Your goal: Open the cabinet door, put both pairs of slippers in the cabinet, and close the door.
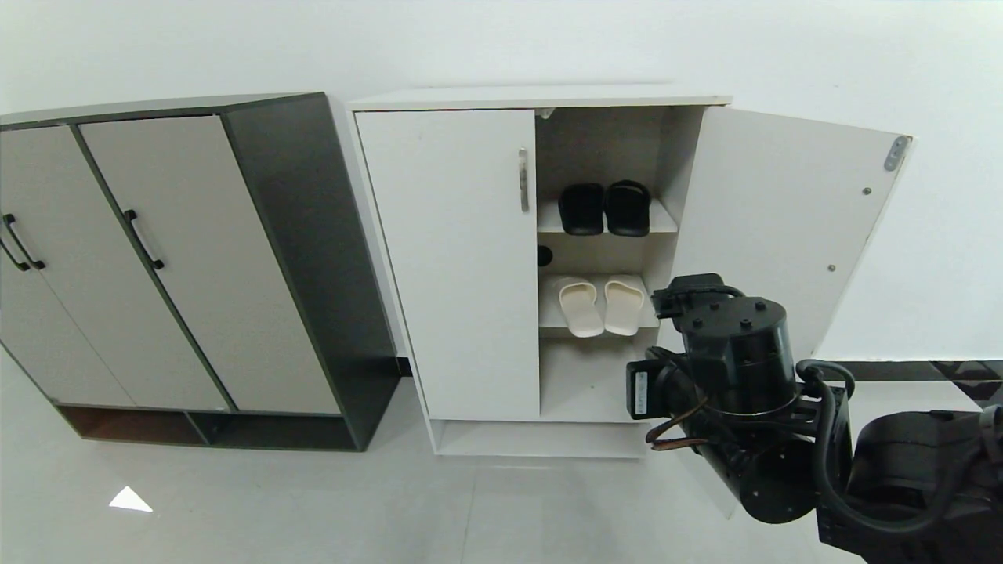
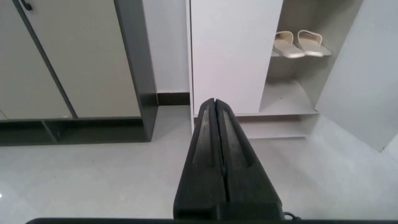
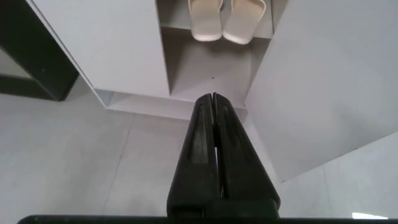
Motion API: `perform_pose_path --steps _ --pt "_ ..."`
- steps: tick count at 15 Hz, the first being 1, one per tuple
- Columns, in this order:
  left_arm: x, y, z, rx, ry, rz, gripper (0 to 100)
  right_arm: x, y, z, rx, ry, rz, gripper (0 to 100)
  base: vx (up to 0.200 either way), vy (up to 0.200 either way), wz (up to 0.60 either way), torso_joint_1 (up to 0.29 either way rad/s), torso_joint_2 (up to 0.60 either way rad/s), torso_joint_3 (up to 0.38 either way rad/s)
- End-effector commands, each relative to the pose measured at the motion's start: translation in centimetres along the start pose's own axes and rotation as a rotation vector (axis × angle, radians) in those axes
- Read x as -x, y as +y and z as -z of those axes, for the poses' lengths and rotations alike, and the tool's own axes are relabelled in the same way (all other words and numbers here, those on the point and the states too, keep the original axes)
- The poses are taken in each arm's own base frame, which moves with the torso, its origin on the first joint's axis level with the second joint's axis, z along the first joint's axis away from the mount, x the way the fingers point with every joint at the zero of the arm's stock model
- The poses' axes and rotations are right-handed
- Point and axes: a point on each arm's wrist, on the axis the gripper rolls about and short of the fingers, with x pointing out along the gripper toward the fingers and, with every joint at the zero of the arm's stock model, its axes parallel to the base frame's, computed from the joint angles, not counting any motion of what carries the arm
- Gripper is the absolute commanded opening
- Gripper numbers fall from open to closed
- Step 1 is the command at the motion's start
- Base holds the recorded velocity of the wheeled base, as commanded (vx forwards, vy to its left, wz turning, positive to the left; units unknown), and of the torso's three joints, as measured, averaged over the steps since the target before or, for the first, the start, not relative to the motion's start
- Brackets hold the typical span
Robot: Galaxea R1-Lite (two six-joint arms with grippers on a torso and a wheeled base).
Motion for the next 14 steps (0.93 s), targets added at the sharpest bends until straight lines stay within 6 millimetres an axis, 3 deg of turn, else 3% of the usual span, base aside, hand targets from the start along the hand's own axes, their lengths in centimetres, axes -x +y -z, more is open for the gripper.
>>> perform_pose_path --steps 1,7,14 --pt "0.0 0.0 -0.01 0.0 -0.001 0.0 0 -0.09 0.07 0.08 0.004 0.001 0.0 0 0.0 0.0 0.0 -0.002 -0.19 -0.183" --pt "0.0 0.0 -0.01 0.0 -0.001 0.0 0 -0.09 0.04 0.17 0.009 0.004 0.001 0 0.0 0.0 0.0 0.034 -0.37 -0.346" --pt "0.0 0.0 -0.01 0.0 -0.001 0.0 0 -0.15 -0.03 0.15 0.008 0.004 0.004 0 0.0 0.0 0.0 0.131 -0.47 -0.337"
